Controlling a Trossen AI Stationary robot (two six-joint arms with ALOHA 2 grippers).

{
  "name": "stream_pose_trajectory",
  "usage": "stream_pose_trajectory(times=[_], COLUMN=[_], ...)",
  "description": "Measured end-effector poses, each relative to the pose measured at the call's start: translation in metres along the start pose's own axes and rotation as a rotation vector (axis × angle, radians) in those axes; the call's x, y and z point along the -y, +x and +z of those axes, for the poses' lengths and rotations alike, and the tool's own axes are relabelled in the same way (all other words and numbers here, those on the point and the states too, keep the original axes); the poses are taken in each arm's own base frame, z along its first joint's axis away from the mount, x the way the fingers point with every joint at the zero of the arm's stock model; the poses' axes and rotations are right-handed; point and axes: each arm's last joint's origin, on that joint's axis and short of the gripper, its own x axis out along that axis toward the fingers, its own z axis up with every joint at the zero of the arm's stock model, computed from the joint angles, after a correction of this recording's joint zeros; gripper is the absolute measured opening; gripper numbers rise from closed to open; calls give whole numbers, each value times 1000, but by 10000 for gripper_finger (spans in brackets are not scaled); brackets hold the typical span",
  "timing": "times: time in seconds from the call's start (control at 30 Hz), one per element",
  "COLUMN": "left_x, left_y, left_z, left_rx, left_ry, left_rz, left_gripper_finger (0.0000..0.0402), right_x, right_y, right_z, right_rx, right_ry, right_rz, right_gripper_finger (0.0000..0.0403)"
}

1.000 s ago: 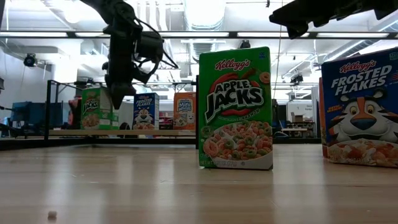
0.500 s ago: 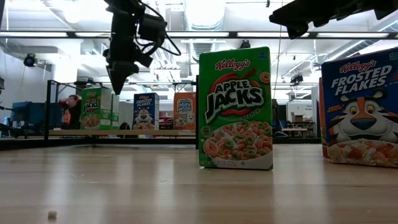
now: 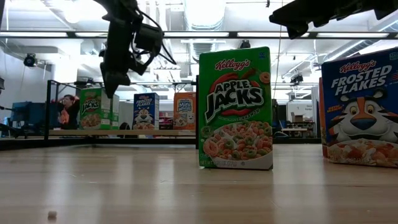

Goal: Stack cereal on shelf
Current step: Put the left green cereal box on the shelf aligned with the green cereal box

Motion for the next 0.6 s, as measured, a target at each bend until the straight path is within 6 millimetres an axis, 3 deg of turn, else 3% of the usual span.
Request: stream_pose_trajectory(times=[0.6], left_x=[-1], left_y=[3], left_z=[0], left_rx=[-10], left_ry=[3], left_rz=[3], left_gripper_finger=[97], right_x=[0], right_y=[0], right_z=[0], right_rx=[0], right_ry=[0], right_rz=[0], right_gripper_finger=[63])
